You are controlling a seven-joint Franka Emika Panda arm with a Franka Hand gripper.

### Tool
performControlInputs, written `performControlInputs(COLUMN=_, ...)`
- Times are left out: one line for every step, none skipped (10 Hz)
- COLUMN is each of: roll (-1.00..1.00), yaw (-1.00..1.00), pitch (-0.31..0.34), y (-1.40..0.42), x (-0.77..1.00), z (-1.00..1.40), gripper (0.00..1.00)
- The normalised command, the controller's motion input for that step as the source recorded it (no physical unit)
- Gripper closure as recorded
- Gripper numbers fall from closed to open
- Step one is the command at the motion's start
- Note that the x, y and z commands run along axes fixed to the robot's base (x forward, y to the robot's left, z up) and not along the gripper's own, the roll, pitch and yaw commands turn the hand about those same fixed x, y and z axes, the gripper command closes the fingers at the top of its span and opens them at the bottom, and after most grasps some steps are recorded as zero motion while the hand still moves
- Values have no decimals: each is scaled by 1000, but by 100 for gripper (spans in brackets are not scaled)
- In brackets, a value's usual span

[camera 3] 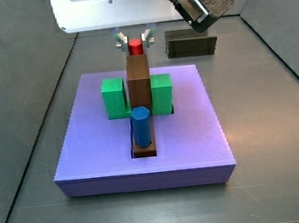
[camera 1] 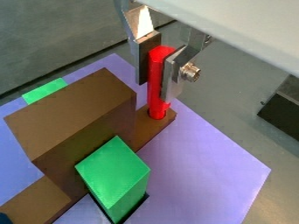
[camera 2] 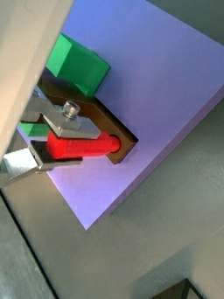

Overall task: Pick up the red object. Move up. Place the red object on the fixture. Regrasp the red object. Move to above the board. Insert the red object.
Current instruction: Insert the red object.

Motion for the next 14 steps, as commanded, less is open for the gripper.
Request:
performControlInputs(roll=-269, yaw=-191, pitch=-123, y=134, x=0, z=-583, gripper=100)
performControlInputs(roll=-246, yaw=-260, pitch=-116, y=269, x=0, z=-609, gripper=100)
performControlInputs(roll=-257, yaw=-274, pitch=-100, y=240, x=100, z=-563, gripper=100)
performControlInputs(roll=-306, yaw=-331, pitch=0, y=0, x=100, z=-94, gripper=100)
performControlInputs(roll=-201, yaw=-106, pitch=-7, y=0, x=0, z=-149, gripper=100)
performControlInputs(roll=-134, yaw=0, pitch=0, y=0, x=51, z=-126, gripper=100)
performControlInputs(roll=0, yaw=0, pitch=0, y=0, x=20, z=0, gripper=100)
performControlInputs(roll=-79, yaw=-71, pitch=59, y=0, x=51, z=189, gripper=100)
performControlInputs(roll=-170, yaw=-131, pitch=103, y=11, x=0, z=560, gripper=100)
performControlInputs(roll=-231, yaw=-189, pitch=110, y=37, x=0, z=606, gripper=100)
performControlInputs(roll=-261, yaw=-214, pitch=103, y=17, x=89, z=500, gripper=100)
performControlInputs(roll=-249, yaw=-134, pitch=0, y=94, x=129, z=0, gripper=100)
performControlInputs(roll=-133, yaw=-14, pitch=-26, y=40, x=74, z=-317, gripper=100)
performControlInputs(roll=-96, yaw=-9, pitch=-29, y=0, x=71, z=-366, gripper=100)
